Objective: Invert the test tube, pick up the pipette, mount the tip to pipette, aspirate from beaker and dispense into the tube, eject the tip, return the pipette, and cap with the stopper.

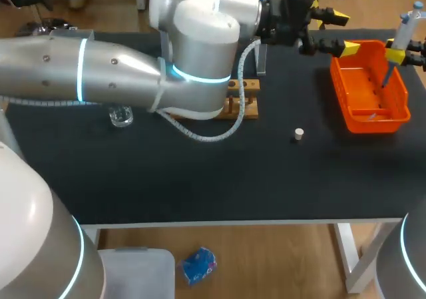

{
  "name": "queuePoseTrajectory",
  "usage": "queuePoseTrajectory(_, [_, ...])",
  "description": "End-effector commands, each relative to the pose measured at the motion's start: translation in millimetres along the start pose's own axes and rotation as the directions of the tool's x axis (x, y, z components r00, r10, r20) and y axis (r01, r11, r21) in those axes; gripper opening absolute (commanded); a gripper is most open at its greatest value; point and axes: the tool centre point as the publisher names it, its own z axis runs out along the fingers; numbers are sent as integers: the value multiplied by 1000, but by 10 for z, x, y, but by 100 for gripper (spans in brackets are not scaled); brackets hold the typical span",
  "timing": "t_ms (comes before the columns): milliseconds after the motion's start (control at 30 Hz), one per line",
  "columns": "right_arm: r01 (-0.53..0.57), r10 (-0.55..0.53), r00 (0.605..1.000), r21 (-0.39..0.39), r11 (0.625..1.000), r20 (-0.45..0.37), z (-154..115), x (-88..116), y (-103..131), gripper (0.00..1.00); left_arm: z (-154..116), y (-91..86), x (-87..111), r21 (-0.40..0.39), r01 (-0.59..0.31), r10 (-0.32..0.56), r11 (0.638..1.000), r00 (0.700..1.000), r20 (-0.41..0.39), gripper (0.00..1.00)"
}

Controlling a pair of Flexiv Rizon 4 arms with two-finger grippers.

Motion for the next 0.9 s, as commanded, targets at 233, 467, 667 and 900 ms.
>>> queuePoseTrajectory(233, [0, 0, 1000, 0, 1000, -2, -7, -4, 2, 0, 12, 20, 22, 16, -2, 2, 1000, 1000, 18, 100])
queuePoseTrajectory(467, [0, 0, 1000, 0, 1000, -2, -7, -4, 2, 0, -400, 175, 105, 17, -50, 49, 999, 998, 44, 100])
queuePoseTrajectory(667, [0, 0, 1000, 0, 1000, -2, -7, -4, 2, 0, -685, 299, 197, 3, -83, 83, 997, 996, 41, 100])
queuePoseTrajectory(900, [0, 0, 1000, 0, 1000, -2, -7, -4, 2, 0, -943, 481, 264, 6, -28, 27, 1000, 991, 129, 100])
